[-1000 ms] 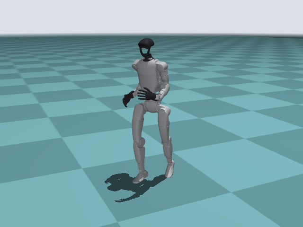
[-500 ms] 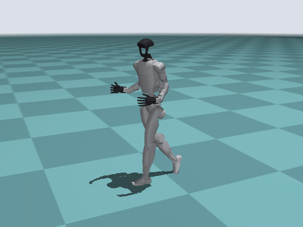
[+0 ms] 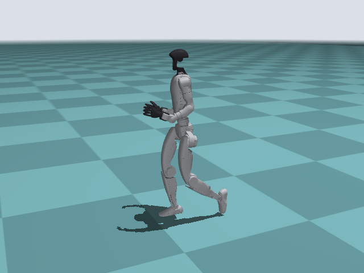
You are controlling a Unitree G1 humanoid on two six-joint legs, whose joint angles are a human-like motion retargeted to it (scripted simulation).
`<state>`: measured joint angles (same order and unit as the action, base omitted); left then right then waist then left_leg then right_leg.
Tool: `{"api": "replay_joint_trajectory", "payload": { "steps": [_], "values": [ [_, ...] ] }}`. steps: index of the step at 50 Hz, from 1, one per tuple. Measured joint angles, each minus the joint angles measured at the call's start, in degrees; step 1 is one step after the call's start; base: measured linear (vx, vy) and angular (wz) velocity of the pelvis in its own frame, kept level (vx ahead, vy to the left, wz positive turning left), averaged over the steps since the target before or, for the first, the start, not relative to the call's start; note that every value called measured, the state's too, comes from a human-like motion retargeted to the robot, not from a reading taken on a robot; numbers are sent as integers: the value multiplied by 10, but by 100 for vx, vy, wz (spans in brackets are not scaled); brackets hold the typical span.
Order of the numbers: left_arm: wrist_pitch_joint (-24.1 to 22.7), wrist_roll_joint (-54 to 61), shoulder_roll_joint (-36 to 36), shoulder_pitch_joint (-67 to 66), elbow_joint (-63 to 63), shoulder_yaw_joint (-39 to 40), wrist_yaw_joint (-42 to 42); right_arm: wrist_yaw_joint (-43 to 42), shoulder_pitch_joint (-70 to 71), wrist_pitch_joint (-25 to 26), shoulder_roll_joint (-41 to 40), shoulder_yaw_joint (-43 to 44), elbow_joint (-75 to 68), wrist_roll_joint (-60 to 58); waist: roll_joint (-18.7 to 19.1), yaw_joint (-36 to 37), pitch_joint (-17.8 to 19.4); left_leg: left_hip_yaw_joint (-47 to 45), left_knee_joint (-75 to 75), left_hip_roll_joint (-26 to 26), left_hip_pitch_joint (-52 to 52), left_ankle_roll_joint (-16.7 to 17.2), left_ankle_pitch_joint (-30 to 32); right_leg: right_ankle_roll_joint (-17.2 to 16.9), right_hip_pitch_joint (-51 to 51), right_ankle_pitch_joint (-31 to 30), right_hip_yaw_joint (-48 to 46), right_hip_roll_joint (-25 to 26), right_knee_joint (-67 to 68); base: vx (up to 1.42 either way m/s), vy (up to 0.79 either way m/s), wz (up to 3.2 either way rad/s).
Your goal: Walk run
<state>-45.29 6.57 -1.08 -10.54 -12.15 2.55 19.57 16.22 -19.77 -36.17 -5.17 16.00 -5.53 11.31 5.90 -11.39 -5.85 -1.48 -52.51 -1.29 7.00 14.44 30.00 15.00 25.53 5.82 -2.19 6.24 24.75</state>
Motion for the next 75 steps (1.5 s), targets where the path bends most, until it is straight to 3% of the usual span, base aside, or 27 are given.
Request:
{"api": "replay_joint_trajectory", "payload": {
  "steps": [3,7,11,15,18,20,22,25,28,33,35,37,40,42,44,47,52,53,55,57,58,59,62,65,68,72,75],
  "values": [
    [-18,-31,28,-23,-24,-5,6,-12,50,7,5,31,3,46,-72,31,-32,-2,16,60,100,-71,-60,0,-49,5,40,-53,-37,118,-69,-72],
    [-38,-74,52,-80,-24,7,-4,-12,64,-4,22,25,15,90,-95,76,-26,-56,122,13,209,-189,-177,0,-129,-75,86,-13,-104,110,-51,-176],
    [-35,-82,59,-126,-28,23,7,0,41,-2,33,18,19,77,-105,137,-10,-57,362,15,217,-184,-228,-5,-238,-204,94,32,-155,134,-63,-211],
    [-30,-73,36,-119,-29,15,-12,6,19,9,37,27,4,11,-92,176,19,-28,471,1,199,-74,-247,-65,-321,-317,72,42,-119,119,-31,-179],
    [-21,-48,8,-95,-13,-23,-4,-10,-10,-1,32,31,0,-42,-68,147,19,-27,371,-2,183,-131,-282,-172,-286,-357,40,85,57,148,-18,-29],
    [-18,-15,-3,-55,-12,-24,6,-19,-20,-9,27,23,-27,-58,-55,114,26,121,299,29,190,-79,-332,-184,-211,-325,4,96,200,124,-34,-57],
    [-8,7,-11,-9,-23,-19,28,-30,-44,-19,11,-6,-44,-44,-40,123,23,-28,279,-55,159,-84,-359,-154,-145,-235,-4,82,271,92,-40,-132],
    [-16,-2,-26,24,-15,-34,8,1,-92,-31,-4,-27,-58,-5,-23,98,18,-46,330,-76,89,-75,-348,-130,-49,-146,-16,90,258,104,-52,-76],
    [-17,-11,-24,28,-9,-31,-7,23,-124,-25,-10,-22,-67,-12,-4,56,7,-76,392,-84,22,-61,-260,-116,18,-84,-32,46,150,92,-33,-56],
    [-11,-14,-12,11,7,-17,-22,14,-110,-31,-19,4,-53,-71,3,6,-10,-142,431,-71,-75,-17,-68,-34,45,-31,-125,-28,-116,103,-41,-90],
    [-8,-16,-8,8,14,-7,-30,-13,-83,-30,-26,10,-33,-107,0,1,-6,-136,402,-58,-104,6,0,0,34,-75,-160,-43,-168,104,-1,-133],
    [-6,-12,-6,4,14,2,-28,-45,-48,-25,-23,14,-9,-124,9,11,3,-136,236,-44,-85,-21,0,0,16,-32,-126,-66,-119,151,57,-166],
    [-10,-7,13,-37,-1,25,21,-102,3,-31,-26,11,12,-109,12,41,2,-42,5,-23,-11,-43,0,0,12,59,-35,-11,9,154,-61,-170],
    [-12,1,46,-57,-18,24,28,-105,48,-29,-8,27,12,-70,-39,55,-17,-6,-24,57,56,-46,-38,0,-19,65,-11,-57,-3,104,-63,-138],
    [-19,5,62,-82,-27,32,24,-93,82,-21,8,11,13,-26,-72,79,-27,-19,-24,79,118,-88,-106,0,-50,56,48,-45,-31,103,-38,-237],
    [-27,-6,71,-123,-34,54,45,-75,107,-21,29,6,21,27,-88,105,-23,-22,41,53,207,-141,-196,0,-104,-8,89,-17,-89,108,-45,-193],
    [-36,-48,43,-172,-47,69,32,-40,71,-18,35,-9,25,25,-132,190,-12,-39,339,33,214,-135,-273,-4,-241,-185,120,33,-165,137,-63,-245],
    [-35,-55,36,-172,-50,65,32,-29,60,-15,33,-6,20,11,-136,207,-3,0,386,50,207,-124,-298,-16,-269,-221,114,32,-171,146,-41,-182],
    [-34,-65,25,-162,-49,52,30,-16,37,-7,30,-2,7,-20,-136,212,9,9,447,42,200,-46,-322,-52,-314,-279,89,30,-165,138,-26,-117],
    [-31,-70,16,-142,-42,33,22,-12,13,-9,30,-2,-3,-49,-130,198,15,-29,439,36,197,-101,-257,-116,-331,-332,88,41,-113,113,-21,-16],
    [-28,-72,12,-131,-35,21,18,-12,-1,-14,31,-3,-6,-65,-134,173,12,-4,410,69,188,-145,-309,-163,-316,-352,88,49,-54,128,-19,81],
    [-26,-72,10,-122,-31,6,16,-8,-19,-20,29,0,-13,-82,-137,150,12,13,375,76,178,-146,-341,-200,-294,-358,73,59,30,162,-17,118],
    [-19,-54,7,-66,-36,6,26,5,-44,-20,21,-4,-56,-127,-117,111,12,73,289,68,166,-114,-405,-246,-203,-346,55,100,217,118,-32,-58],
    [-18,-47,1,-17,-43,-10,22,24,-63,-14,2,-16,-86,-132,-83,126,-5,-31,314,-29,97,-105,-435,-162,-114,-243,27,96,246,110,-39,-156],
    [-17,-52,-2,8,-46,-26,7,28,-89,-18,-11,-16,-106,-104,-52,83,-7,-21,379,-29,25,-100,-384,-139,-27,-142,13,93,190,97,-23,-21],
    [-8,-33,1,13,-46,-57,8,21,-106,-23,-7,-11,-119,-75,-24,10,-18,-55,442,-32,-59,-66,-260,-112,35,-80,-75,15,-12,110,-21,19],
    [-5,-15,-7,13,-36,-60,13,24,-92,-18,-5,-2,-111,-91,-18,-22,-25,-82,453,-22,-114,-33,-164,-86,31,-33,-88,12,-161,114,-29,-55]
  ]
}}
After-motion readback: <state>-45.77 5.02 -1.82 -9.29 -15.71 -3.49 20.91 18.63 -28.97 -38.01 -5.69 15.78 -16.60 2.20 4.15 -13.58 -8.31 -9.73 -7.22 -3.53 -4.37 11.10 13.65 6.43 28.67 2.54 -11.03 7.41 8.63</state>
